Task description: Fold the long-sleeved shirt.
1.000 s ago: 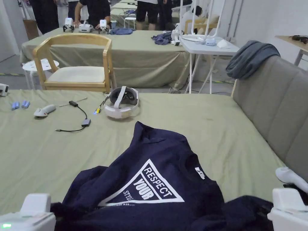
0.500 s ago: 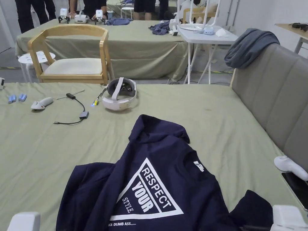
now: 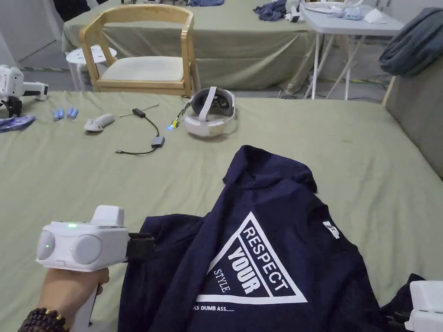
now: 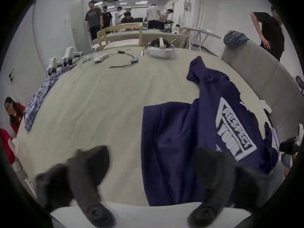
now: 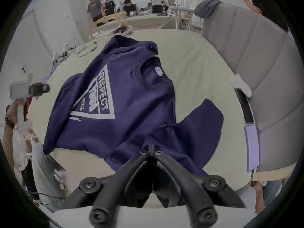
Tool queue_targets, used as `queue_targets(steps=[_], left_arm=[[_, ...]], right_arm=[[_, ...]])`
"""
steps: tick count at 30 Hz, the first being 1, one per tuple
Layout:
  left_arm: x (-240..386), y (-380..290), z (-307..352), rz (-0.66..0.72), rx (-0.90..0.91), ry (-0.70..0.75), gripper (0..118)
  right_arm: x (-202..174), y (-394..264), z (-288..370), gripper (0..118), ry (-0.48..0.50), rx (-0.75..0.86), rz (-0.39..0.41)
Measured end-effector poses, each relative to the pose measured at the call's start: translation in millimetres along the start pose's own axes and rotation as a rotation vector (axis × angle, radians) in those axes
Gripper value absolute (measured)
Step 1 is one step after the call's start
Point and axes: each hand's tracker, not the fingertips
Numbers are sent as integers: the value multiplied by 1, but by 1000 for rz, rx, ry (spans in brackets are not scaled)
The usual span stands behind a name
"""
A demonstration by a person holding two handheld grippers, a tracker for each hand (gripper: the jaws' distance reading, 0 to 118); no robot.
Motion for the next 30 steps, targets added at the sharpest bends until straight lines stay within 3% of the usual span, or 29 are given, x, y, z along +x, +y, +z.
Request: queue_targets(steps=[2,5,7,8,9,15,19,21,24,25,28,30], left_arm=[[1,0,-35,-1,-47,60,76],[-2,-8,-76,-13,-187,79,70],[0,-14,-86,7,-230,28,38],[2,-13,-78,2,-167,38,32],[-5,-13,-80,0,-125,40,6],[-16,-14,-32,80,-24,-24,6],[-17,-10,-7,94,29,-67,6],[-18,-7,1,102,53,-90,6],[-17,-4,11,108,66,-99,6],[-17,-4,13,109,74,-101,6],[-17,-1,16,111,77,-100,6],[-17,-1,17,113,73,-102,6]], right_arm=[[-4,1,-7,0,9,-21,-1],[-8,10,-22,0,25,-54,13],[-8,21,-28,0,23,-63,16],[-7,31,-31,0,19,-63,23],[-7,41,-33,0,16,-63,33],[-17,156,-68,0,-2,28,100],[-24,246,-109,23,18,42,98],[-26,281,-136,26,26,50,92],[-22,318,-185,89,43,-36,42],[-22,325,-202,96,36,-73,29],[-26,329,-238,79,40,-197,49],[-35,326,-256,79,41,-256,92]])
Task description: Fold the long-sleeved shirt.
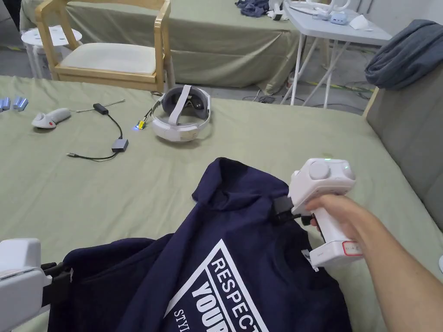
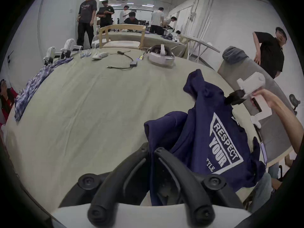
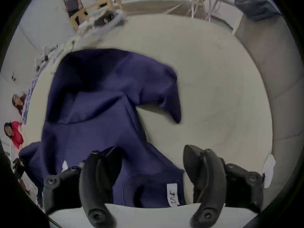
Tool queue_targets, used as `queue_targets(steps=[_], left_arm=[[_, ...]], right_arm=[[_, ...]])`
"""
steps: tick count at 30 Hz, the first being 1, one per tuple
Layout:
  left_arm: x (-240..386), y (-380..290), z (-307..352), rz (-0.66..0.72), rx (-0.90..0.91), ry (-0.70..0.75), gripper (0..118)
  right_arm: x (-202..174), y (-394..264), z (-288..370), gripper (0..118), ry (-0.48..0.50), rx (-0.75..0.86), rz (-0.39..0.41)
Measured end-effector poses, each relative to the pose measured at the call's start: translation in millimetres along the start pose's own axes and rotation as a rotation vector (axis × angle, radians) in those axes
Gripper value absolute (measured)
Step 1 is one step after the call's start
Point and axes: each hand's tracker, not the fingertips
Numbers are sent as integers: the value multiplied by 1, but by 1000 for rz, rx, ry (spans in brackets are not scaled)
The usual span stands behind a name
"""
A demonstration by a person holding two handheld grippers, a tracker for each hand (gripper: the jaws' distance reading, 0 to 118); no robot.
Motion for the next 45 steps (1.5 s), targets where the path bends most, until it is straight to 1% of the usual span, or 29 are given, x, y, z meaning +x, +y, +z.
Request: queue_targets(steps=[1,2,3,4,5,6,7,8,9,11,15,16,17,18,20,23,25,27,28,29,30,31,34,37,38,40,43,45], left_arm=[[0,1,-1,-1,-2,2,6],[0,2,-2,-6,-6,7,6],[0,1,-2,-9,-10,14,6],[0,0,-3,-14,-11,23,6],[0,1,-3,-16,-11,28,6],[0,1,-4,-11,-10,28,6],[-1,2,-3,-3,-11,24,6],[-2,5,-1,9,-9,25,6],[-3,9,1,12,-6,23,6],[-6,24,12,38,52,23,6],[-10,75,44,66,165,-20,6],[-9,92,53,65,202,-24,6],[-7,112,63,55,236,-20,6],[-5,129,71,46,267,-17,6],[3,174,88,20,337,-24,6],[20,247,113,11,424,-46,6],[35,295,128,-31,469,-39,6],[50,345,142,-21,491,-51,6],[58,371,150,-14,501,-54,6],[69,395,161,-10,536,-51,6],[77,413,169,-21,563,-55,6],[87,432,178,-20,611,-50,6],[110,480,202,2,636,-38,6],[130,507,224,22,677,-42,6],[136,514,232,25,705,-53,6],[143,523,243,19,725,-53,6],[150,526,249,6,733,-45,6],[149,521,245,-3,735,-57,6]], right_arm=[[-4,-1,-13,77,8,-14,39],[-9,-1,-22,77,4,-26,60],[-13,-1,-27,72,-4,-13,64],[-16,-2,-31,51,-18,2,59],[-23,-16,-20,30,-17,11,52],[-25,-23,-12,16,24,30,42],[-27,-26,-8,9,36,37,41],[-29,-28,0,8,13,41,45],[-21,-21,7,8,1,54,67],[-10,-25,45,8,17,126,64],[16,-42,153,8,40,288,89],[23,-45,183,8,23,337,100],[21,-59,228,8,-9,394,109],[25,-61,256,8,-35,441,121],[34,-62,320,8,-81,545,119],[50,-41,395,8,-100,690,78],[60,-21,436,8,-126,750,78],[63,-3,478,8,-171,807,77],[63,7,500,8,-200,841,58],[55,5,522,8,-230,886,48],[55,11,539,8,-241,920,44],[55,20,557,8,-247,947,13],[58,45,600,8,-287,1013,-45],[60,60,636,8,-322,1089,-61],[58,61,647,8,-332,1113,-91],[58,63,659,8,-328,1157,-110],[66,76,662,8,-330,1135,-111],[71,75,651,8,-325,1124,-105]])
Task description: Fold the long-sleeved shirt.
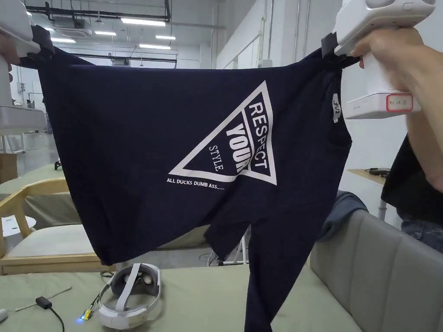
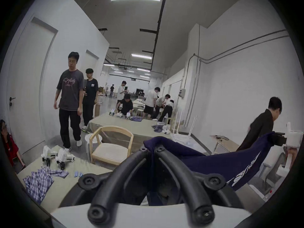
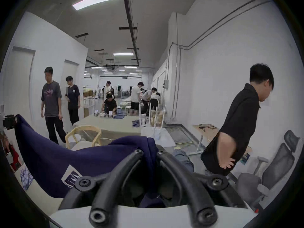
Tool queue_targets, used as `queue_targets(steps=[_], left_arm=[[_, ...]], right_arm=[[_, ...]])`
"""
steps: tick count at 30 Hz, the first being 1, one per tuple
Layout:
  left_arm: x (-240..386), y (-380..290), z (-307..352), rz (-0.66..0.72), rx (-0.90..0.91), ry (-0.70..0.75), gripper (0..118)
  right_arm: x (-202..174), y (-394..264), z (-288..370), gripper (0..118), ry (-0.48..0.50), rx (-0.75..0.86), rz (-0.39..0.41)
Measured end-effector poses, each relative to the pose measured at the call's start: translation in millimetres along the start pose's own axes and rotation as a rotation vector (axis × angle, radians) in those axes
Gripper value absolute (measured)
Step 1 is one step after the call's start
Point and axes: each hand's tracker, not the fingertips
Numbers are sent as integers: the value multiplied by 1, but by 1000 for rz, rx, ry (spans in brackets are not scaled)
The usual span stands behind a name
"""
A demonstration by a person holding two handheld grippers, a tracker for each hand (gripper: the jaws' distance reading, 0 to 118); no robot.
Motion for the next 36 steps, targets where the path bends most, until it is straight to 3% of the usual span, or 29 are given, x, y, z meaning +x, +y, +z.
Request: queue_targets(steps=[6,10,15,23,27,31,36], left_arm=[[-19,-73,-23,-2,-135,8,6],[-41,-161,-53,-28,-261,18,6],[-69,-261,-70,26,-398,51,6],[-86,-303,-2,45,-395,22,6],[-89,-328,61,-14,-455,40,6],[-100,-383,143,-42,-494,49,6],[-122,-476,259,-77,-631,23,6]], right_arm=[[-2,-84,-39,8,36,-134,-41],[-11,-174,-86,8,55,-287,-5],[-18,-281,-121,8,76,-430,-45],[-19,-334,-47,8,154,-474,-39],[-23,-369,17,8,197,-458,79],[-22,-444,113,8,225,-504,104],[-10,-564,198,8,291,-706,90]])
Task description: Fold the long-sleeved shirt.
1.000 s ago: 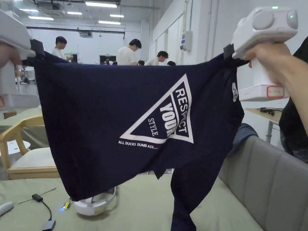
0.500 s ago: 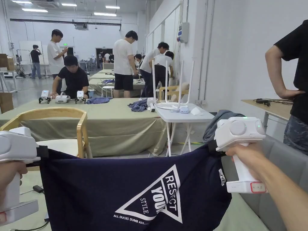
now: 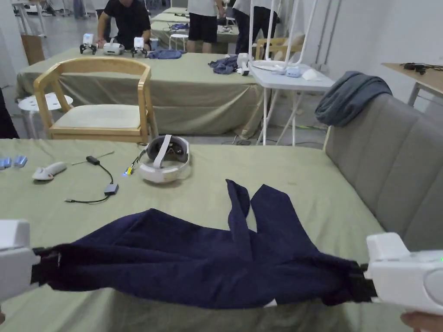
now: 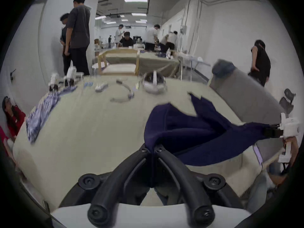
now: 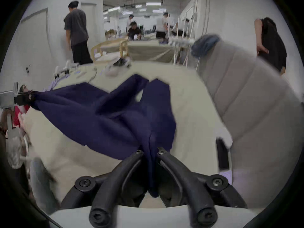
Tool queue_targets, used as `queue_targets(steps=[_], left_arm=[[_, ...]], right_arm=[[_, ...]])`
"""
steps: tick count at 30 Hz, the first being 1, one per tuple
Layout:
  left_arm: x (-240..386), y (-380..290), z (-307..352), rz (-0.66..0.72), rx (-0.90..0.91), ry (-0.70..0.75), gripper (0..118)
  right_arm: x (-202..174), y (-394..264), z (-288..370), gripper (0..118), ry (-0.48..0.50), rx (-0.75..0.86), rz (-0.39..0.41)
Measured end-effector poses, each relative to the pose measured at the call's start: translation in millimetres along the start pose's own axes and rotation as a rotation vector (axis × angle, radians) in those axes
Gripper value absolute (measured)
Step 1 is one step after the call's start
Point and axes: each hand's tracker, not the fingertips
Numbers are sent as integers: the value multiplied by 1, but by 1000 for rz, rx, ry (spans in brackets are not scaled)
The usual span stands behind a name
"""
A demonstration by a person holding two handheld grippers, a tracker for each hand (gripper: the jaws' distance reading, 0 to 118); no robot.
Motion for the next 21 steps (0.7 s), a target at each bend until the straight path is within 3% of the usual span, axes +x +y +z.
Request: queue_targets(steps=[2,6,10,11,12,13,14,15,16,17,18,19,20,21], left_arm=[[-8,-53,6,31,-126,9,6],[-14,-117,-8,7,-319,61,6],[-13,-131,-22,19,-340,82,6],[-14,-130,-21,36,-333,81,14],[-16,-125,-17,50,-308,60,36],[-17,-120,-14,55,-277,49,82],[-14,-114,-10,42,-253,73,107],[-10,-106,-1,27,-172,82,109],[-8,-98,3,5,-149,78,100],[-3,-89,6,10,-151,82,89],[-4,-80,-1,12,-154,82,75],[0,-71,-6,5,-129,72,35],[4,-64,-12,-21,-102,36,4],[8,-58,-17,-36,-83,20,5]], right_arm=[[-4,-52,-6,8,60,-149,6],[-7,-112,-33,8,54,-378,30],[-13,-126,-49,8,42,-432,29],[-14,-123,-47,15,30,-425,26],[-17,-118,-42,37,0,-414,39],[-18,-111,-37,87,-37,-391,75],[-19,-104,-32,114,-55,-356,85],[-20,-95,-26,118,-69,-309,95],[-21,-84,-19,113,-62,-267,88],[-22,-70,-15,96,-46,-243,56],[-22,-57,-16,60,-23,-223,18],[-24,-41,-18,0,11,-197,-11],[-27,-26,-21,1,44,-179,-5],[-30,-8,-26,0,50,-128,9]])
